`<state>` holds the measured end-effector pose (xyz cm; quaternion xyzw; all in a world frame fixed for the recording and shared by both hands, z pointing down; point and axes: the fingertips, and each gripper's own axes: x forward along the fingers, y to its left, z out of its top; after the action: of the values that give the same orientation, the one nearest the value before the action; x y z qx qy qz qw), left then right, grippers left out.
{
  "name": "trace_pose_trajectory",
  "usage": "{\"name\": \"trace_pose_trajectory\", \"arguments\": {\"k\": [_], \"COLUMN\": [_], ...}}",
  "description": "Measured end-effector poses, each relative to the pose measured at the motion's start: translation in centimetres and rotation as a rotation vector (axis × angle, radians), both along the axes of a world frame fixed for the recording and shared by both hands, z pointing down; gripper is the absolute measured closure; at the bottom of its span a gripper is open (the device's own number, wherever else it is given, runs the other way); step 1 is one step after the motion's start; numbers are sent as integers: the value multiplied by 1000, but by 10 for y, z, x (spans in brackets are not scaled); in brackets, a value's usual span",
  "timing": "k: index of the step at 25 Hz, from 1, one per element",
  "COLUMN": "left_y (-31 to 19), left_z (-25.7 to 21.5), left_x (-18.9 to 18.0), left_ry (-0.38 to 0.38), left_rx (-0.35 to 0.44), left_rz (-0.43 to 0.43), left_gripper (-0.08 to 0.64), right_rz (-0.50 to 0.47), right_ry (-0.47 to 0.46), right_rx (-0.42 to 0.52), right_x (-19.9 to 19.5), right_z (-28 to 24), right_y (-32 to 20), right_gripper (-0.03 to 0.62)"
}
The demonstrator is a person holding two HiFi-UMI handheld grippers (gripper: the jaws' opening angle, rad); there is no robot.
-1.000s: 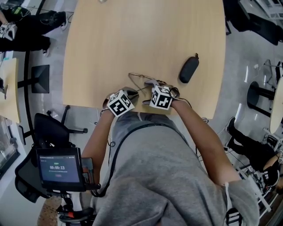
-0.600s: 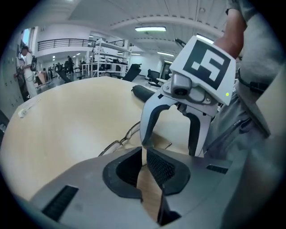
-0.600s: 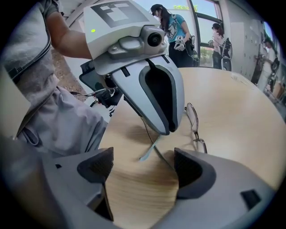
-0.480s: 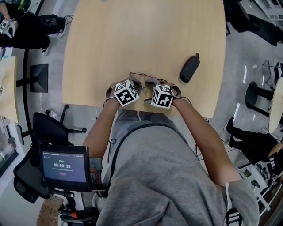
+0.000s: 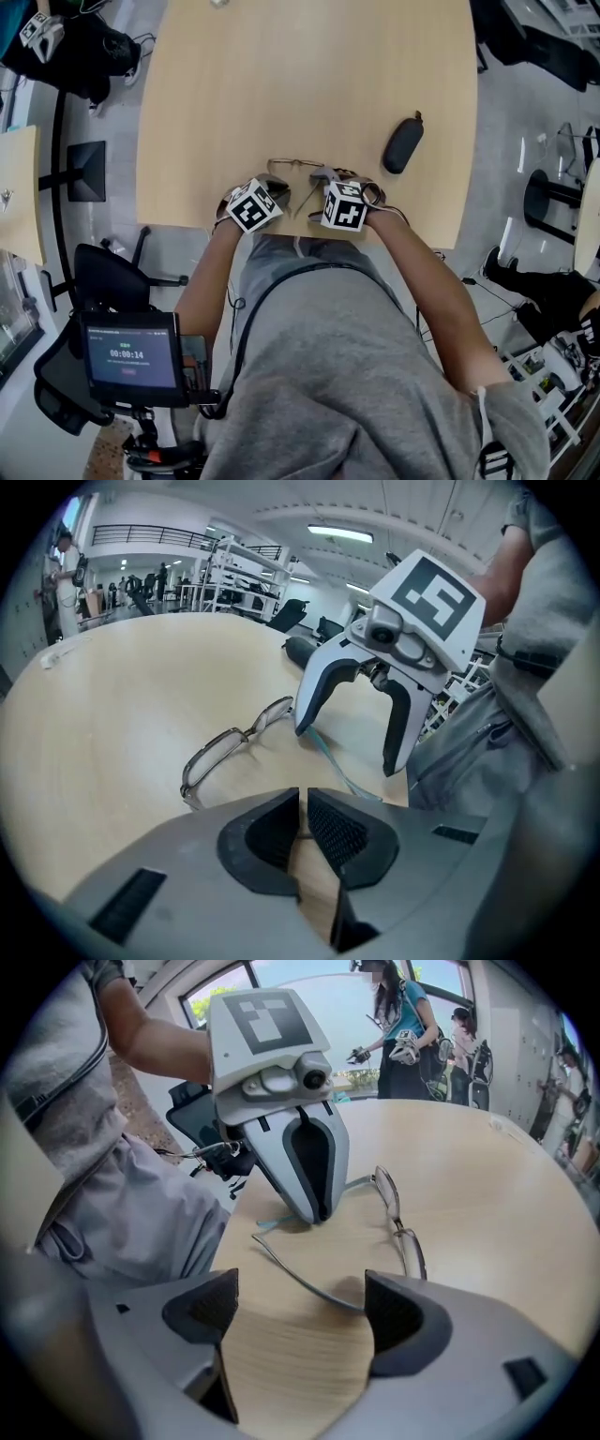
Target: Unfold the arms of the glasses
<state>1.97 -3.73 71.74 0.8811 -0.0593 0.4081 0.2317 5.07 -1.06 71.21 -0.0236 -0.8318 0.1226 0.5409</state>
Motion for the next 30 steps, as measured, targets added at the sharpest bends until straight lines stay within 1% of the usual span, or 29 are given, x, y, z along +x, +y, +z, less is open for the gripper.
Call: {"name": "trace_pose_trajectory", "arguments": {"k": [3,5,7,10,14,18,21,24,27,30], "left_y": [-2,-4,-5,-8,-8,-10,6,19,22,31], "left_z": [0,-2,-1,1,4,4,-2,-9,-12,-21], "left_x": [-1,-4,-5,-7,-12,-14,-18,-29,-35,-30], "left_ry": [18,24,26,26,24,25,23,-3,-27,-42], "left_rx": [0,-7,-4,5,5,6,-8,-2,1,10], "left_rz": [-33,-55,-66,-70,-72,-55,-33,-13,-32,-44], "left_gripper": [548,548,548,548,548,548,548,548,548,548], "right_rz": [-5,-27,-44,-42,-35,-23,-5,3,2,13], "right_ry": [-51,-68,-62,-38,-6,26,28,24,28,38], "right_rx": [-35,-62,-89,-116,-147,-160,-150,-125,-115,-106], "right_x": [-15,-26,-34,-37,-23,-6,-1,1,11,27], "right_z": [-17,-18,-10,3,5,4,-1,-7,-11,-20], "right_y": [16,33,47,56,57,55,66,70,69,75], "right_gripper": [187,187,186,187,187,187,187,187,187,187]}}
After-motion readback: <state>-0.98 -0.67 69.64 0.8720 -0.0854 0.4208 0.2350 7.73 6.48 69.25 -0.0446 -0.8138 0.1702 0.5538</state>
